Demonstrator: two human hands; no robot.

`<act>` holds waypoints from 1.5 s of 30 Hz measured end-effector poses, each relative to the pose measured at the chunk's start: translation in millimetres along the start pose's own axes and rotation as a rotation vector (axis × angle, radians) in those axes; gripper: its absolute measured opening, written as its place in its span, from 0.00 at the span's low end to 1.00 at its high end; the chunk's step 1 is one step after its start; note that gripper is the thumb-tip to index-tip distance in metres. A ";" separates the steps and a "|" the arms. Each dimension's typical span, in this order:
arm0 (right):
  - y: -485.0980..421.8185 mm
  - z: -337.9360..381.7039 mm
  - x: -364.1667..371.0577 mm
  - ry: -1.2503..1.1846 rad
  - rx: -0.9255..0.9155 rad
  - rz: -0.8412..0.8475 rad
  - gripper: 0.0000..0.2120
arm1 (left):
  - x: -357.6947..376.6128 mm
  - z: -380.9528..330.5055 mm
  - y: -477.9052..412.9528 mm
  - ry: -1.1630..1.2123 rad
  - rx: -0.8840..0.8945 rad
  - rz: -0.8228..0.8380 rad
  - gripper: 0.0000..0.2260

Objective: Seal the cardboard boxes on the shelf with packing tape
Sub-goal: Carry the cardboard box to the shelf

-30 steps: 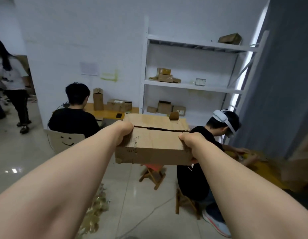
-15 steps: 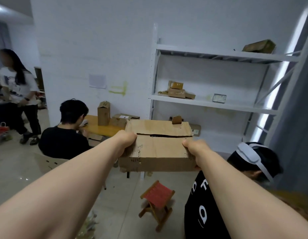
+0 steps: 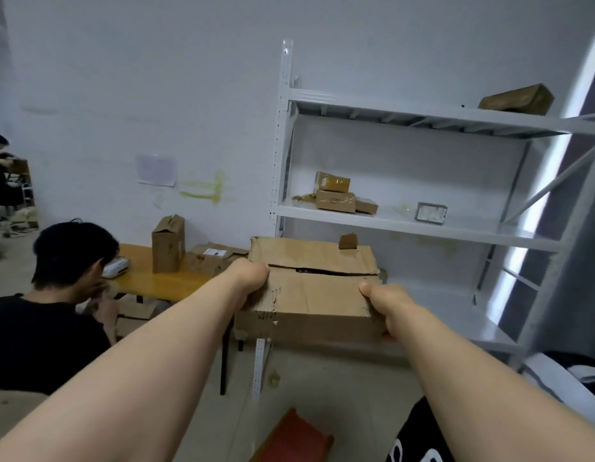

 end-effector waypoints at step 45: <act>-555.6 103.2 131.8 -0.097 -0.198 -0.871 0.15 | 233.3 -184.1 -666.0 -0.029 0.570 0.622 0.21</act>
Point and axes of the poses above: each hand's wrist, its own y-axis away from the middle knuckle, its own x-axis out of the palm, z = x × y, the point moved 2 cm from there along -y, towards the middle knuckle, and after that the axes turned 12 degrees about -y, right-handed, at the moved point
